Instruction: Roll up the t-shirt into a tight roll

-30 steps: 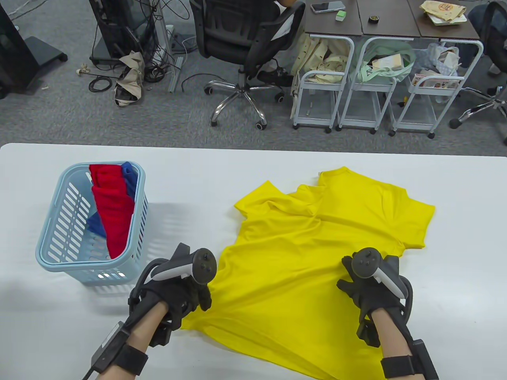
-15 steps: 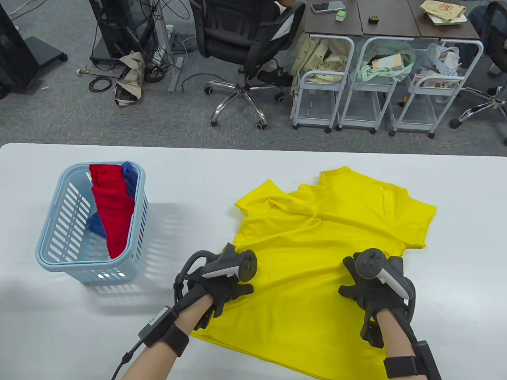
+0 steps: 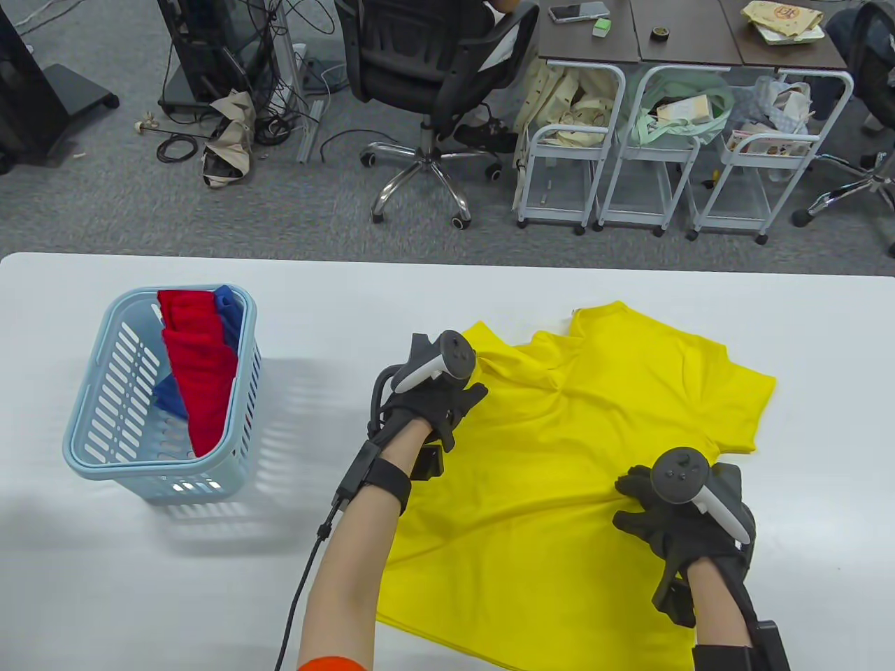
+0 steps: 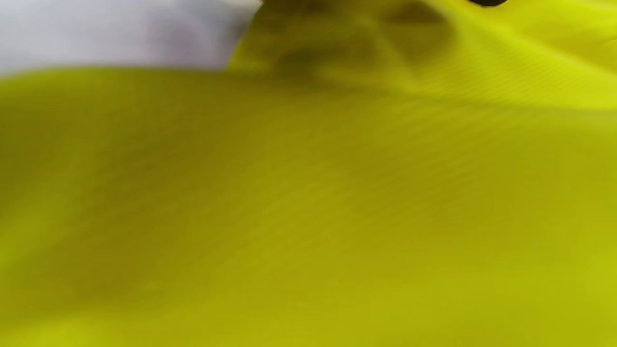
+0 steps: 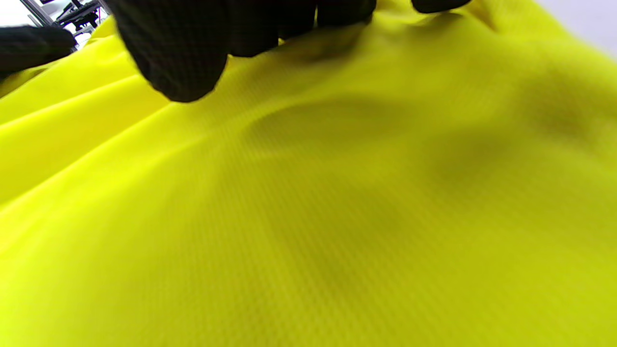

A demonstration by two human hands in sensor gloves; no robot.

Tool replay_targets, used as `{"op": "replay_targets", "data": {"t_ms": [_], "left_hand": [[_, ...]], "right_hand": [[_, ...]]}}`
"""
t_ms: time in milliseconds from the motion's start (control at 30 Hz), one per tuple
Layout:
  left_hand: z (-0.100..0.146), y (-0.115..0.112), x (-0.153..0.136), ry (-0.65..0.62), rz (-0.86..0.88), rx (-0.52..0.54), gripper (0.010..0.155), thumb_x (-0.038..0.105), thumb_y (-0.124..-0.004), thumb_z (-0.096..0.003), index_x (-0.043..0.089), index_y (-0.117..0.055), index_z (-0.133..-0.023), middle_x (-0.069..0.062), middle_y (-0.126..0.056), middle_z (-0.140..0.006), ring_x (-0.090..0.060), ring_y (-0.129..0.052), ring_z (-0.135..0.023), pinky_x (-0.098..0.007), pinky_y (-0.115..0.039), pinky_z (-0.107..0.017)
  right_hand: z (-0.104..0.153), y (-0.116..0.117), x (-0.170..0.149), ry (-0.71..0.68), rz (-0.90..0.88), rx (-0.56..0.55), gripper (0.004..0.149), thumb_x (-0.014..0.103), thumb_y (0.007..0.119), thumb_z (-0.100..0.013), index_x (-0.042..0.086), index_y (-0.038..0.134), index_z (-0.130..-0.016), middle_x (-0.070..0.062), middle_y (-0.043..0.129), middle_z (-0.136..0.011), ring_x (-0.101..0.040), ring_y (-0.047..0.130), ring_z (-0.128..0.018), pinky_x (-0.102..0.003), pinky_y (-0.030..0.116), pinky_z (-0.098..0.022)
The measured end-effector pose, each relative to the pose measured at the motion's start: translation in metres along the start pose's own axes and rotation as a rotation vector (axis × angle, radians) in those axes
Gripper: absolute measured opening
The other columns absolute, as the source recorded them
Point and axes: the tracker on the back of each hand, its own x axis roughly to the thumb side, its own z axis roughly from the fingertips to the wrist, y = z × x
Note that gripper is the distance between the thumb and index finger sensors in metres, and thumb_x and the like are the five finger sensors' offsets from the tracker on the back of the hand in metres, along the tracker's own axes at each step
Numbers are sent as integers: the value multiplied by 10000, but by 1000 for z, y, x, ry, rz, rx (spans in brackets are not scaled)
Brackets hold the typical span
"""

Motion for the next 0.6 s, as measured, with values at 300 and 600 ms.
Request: {"op": "replay_targets", "data": {"t_ms": [300,600], "left_hand": [[22,12,-52,407,-214,156,791,643,-386,-551,200,-254,-1193,-169,-448,-1257,-423,-493,-1133,-682,-318,-774],[13,2,-68,239,-127,37,826,675,-357,-534,239,-9,-1143,-94,-87,-1264,-389,-207,-1165,-572,-392,-817]], "right_hand": [[2,-1,8,-26,14,-20,616,419,808,-526,239,630,-1087,-69,573,-1182,-347,544,-1113,-615,451,-743],[-3,8,5,50,108,-6,687,449,811,-516,285,531,-1121,-10,420,-1215,-318,370,-1156,-625,372,-756]]}}
